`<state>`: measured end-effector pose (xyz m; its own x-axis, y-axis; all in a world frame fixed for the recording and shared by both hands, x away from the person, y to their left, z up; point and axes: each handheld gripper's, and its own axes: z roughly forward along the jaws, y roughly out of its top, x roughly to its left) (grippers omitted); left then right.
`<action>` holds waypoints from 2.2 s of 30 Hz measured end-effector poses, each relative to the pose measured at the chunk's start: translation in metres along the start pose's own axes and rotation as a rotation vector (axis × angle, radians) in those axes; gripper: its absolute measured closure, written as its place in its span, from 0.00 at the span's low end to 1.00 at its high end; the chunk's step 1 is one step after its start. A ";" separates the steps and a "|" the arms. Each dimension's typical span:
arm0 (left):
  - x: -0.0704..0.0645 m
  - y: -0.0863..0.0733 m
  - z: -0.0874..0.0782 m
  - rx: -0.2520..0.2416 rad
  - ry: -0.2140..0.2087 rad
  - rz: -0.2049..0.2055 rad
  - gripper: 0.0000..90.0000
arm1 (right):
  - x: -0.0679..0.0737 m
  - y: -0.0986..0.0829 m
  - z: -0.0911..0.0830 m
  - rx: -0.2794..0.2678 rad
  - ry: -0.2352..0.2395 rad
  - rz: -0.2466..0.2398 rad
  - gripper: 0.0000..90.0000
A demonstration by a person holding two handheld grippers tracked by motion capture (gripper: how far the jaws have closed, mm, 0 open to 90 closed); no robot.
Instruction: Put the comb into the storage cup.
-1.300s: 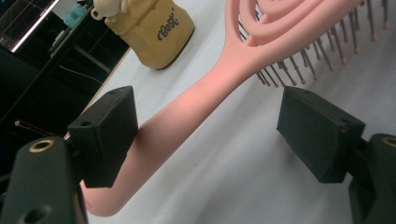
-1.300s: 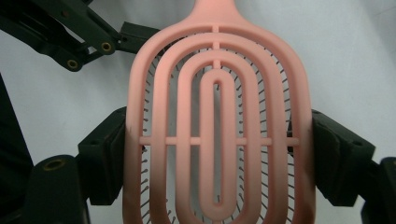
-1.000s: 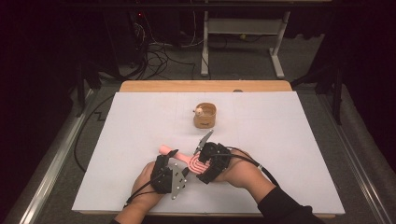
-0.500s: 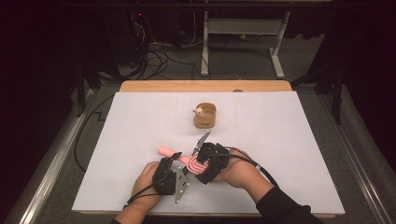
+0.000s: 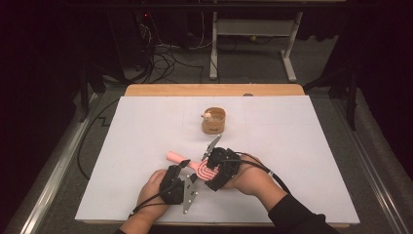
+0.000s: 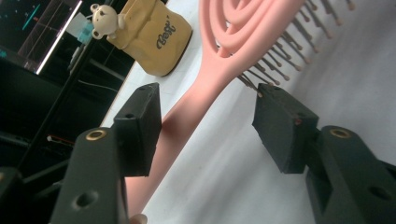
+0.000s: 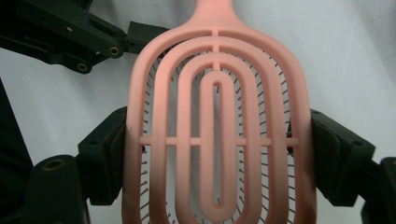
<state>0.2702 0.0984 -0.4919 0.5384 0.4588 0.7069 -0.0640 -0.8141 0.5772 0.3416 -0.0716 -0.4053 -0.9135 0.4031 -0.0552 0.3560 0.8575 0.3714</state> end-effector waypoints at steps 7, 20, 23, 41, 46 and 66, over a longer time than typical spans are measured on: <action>-0.002 0.001 0.000 0.013 -0.007 0.057 0.53 | 0.003 0.002 0.002 0.004 0.001 -0.011 0.22; -0.005 0.002 0.001 0.026 0.017 0.106 0.66 | 0.005 0.005 0.003 -0.004 0.014 -0.012 0.22; -0.004 0.002 0.000 0.025 0.022 0.105 0.71 | 0.005 0.006 0.003 -0.010 0.018 -0.017 0.22; -0.006 0.006 -0.003 0.013 0.012 0.164 0.83 | 0.001 0.005 -0.005 -0.030 0.046 -0.011 0.22; -0.006 0.006 -0.004 0.009 0.025 0.172 0.85 | 0.000 0.005 -0.008 -0.043 0.043 -0.011 0.21; 0.006 0.004 -0.007 -0.004 0.068 0.116 0.88 | -0.009 -0.004 -0.019 -0.053 0.004 0.027 0.00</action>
<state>0.2672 0.0999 -0.4827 0.4687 0.3852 0.7950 -0.1256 -0.8617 0.4916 0.3450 -0.0845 -0.3886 -0.9044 0.4246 -0.0410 0.3697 0.8282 0.4212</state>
